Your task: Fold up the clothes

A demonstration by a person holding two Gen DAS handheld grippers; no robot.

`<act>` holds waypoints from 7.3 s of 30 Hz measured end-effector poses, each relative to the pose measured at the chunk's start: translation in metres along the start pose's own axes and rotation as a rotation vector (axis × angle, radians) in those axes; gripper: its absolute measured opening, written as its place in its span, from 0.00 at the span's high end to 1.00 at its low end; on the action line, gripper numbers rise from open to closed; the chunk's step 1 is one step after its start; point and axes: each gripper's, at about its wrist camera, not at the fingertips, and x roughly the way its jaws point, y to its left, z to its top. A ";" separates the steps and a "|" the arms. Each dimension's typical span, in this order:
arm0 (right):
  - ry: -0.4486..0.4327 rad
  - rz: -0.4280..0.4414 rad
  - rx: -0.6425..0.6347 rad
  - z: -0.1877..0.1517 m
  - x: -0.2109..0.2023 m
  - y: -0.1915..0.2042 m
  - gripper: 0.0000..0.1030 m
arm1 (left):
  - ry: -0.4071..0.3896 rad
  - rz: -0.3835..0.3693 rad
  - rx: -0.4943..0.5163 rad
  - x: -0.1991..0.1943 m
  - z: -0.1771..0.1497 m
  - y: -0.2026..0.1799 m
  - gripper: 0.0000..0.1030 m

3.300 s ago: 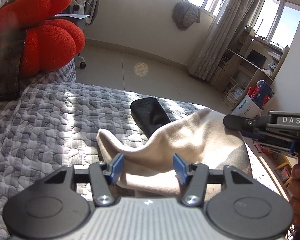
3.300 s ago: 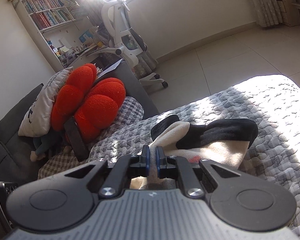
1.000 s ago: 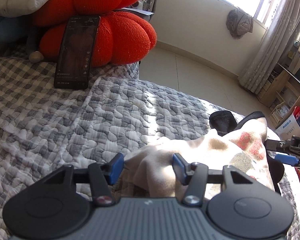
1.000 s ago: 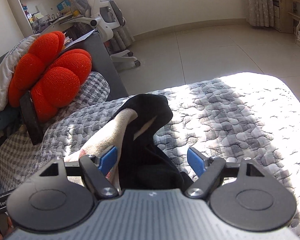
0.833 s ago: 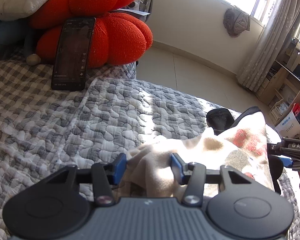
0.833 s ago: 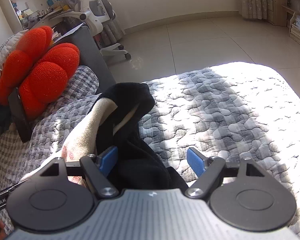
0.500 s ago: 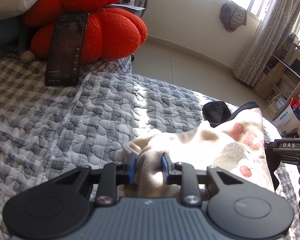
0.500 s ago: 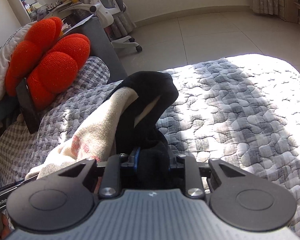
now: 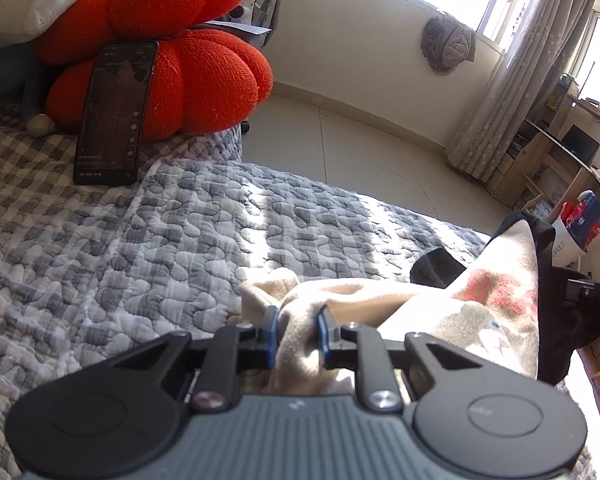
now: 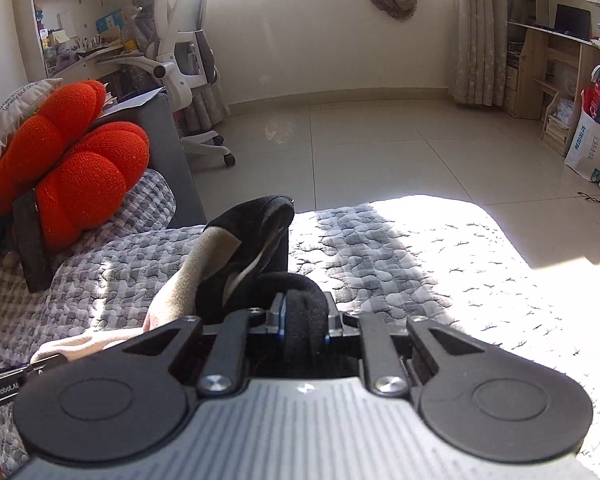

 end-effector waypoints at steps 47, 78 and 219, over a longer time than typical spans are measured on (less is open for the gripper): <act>0.147 0.238 0.150 -0.025 0.000 -0.013 0.97 | -0.021 -0.150 0.082 -0.004 0.020 -0.028 0.63; 0.220 0.321 0.301 -0.038 0.016 -0.006 0.89 | -0.029 -0.168 0.102 -0.011 0.017 -0.029 0.54; -0.117 0.319 -0.131 0.080 0.076 0.098 0.96 | -0.135 -0.363 0.078 -0.033 -0.006 0.022 0.94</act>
